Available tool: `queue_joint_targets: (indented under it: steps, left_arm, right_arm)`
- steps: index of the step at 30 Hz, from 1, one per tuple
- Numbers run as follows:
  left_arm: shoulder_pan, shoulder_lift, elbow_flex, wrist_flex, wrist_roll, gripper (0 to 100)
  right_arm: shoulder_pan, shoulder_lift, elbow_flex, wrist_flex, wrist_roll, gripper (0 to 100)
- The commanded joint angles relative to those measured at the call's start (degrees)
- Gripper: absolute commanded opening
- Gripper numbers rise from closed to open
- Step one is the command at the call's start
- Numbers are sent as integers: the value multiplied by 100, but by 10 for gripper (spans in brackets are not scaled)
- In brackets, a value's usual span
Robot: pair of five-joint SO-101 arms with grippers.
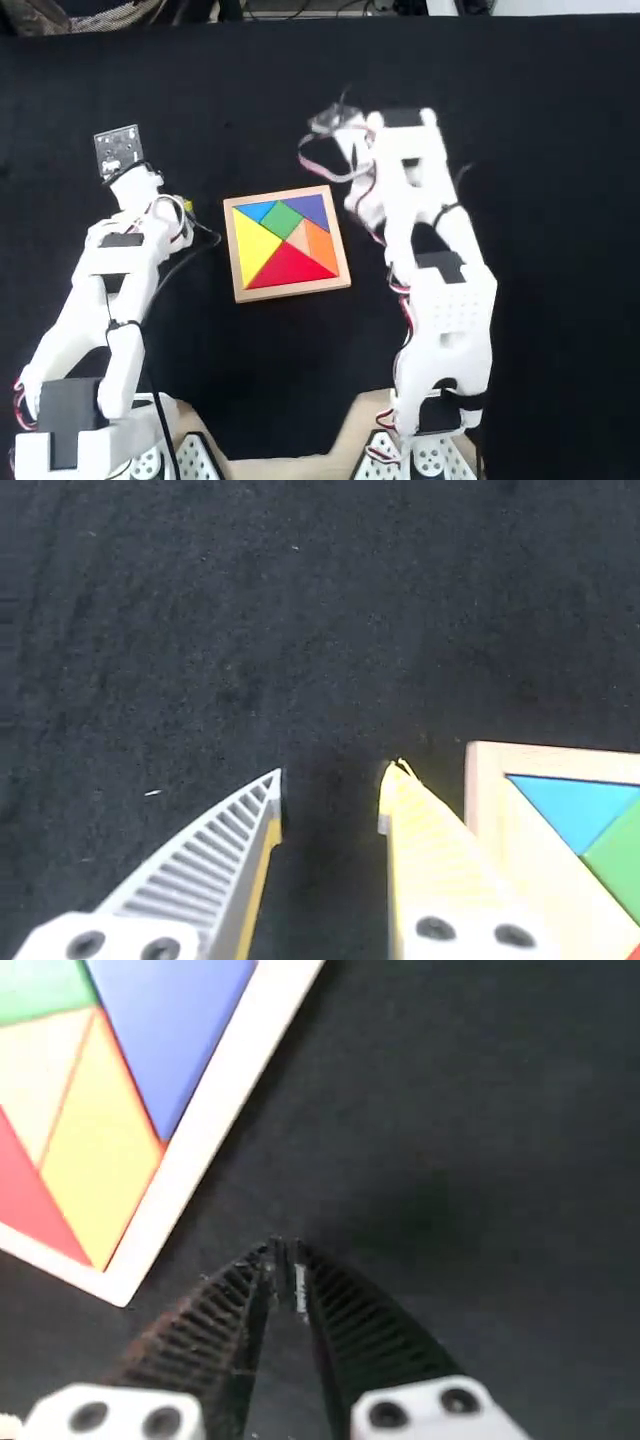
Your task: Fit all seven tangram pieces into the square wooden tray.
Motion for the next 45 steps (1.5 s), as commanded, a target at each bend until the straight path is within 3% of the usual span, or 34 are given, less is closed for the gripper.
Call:
queue_joint_targets:
  steps: [1,11,22,28,37,45]
  left_arm:
    - [92,-26,-84,-62,62,170]
    - [92,-26,-84,-62,53,170]
    - [92,-26,-75,-26,9,173]
    - [92,35,-382,774,-897,172]
    - [207,1538,-2114,2259,-1266,173]
    - [884,2646,-3407,3701,-1820,170]
  right_arm:
    - [-325,-796,1253,-826,-53,11]
    - [-1477,-2440,3749,-2066,-62,11]
    - [-1152,-2598,3538,-2101,-176,11]
    - [-826,-2545,2756,-2101,-176,11]
    - [-888,-2053,2193,-2101,-149,11]
    - [-308,-1859,1877,-2092,-466,11]
